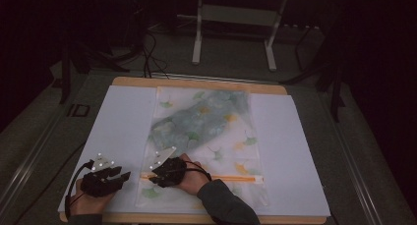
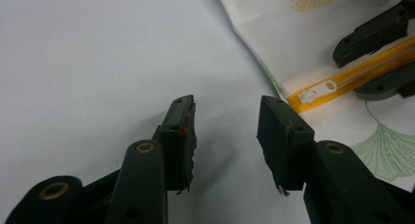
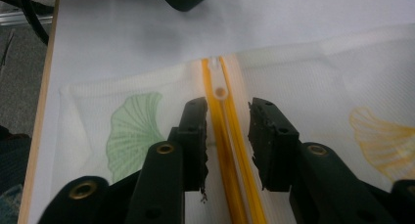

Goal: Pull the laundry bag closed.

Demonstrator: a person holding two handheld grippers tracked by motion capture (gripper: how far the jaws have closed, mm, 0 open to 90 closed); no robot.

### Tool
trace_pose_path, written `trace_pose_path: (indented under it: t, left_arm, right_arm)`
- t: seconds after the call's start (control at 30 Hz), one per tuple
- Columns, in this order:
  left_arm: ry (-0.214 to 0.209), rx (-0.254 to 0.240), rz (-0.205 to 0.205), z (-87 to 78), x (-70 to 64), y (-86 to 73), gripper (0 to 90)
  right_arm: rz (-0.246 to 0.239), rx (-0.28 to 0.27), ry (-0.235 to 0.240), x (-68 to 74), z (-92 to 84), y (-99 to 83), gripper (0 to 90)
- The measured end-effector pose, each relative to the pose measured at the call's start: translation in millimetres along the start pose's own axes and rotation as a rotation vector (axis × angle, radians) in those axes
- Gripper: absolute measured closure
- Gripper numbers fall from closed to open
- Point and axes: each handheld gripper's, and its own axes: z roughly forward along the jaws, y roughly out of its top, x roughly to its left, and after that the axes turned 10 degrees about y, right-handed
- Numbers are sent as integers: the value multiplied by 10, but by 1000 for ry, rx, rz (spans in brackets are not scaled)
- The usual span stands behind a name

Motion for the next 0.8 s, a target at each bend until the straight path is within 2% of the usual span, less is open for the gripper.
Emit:
trace_pose_path:
  t: [0.33,0.43,0.63,0.8]
  left_arm:
    - [-1,-3,-1,-10,6,1,580]
    - [0,-3,0,-13,9,1,581]
    - [-5,-4,3,-19,4,2,597]
    - [-16,-3,8,-33,-16,6,601]
  right_arm:
    - [-12,17,9,20,153,142,742]
    - [-2,18,17,9,188,166,748]
    - [14,15,34,-32,186,172,810]
    - [-11,35,22,-13,173,187,838]
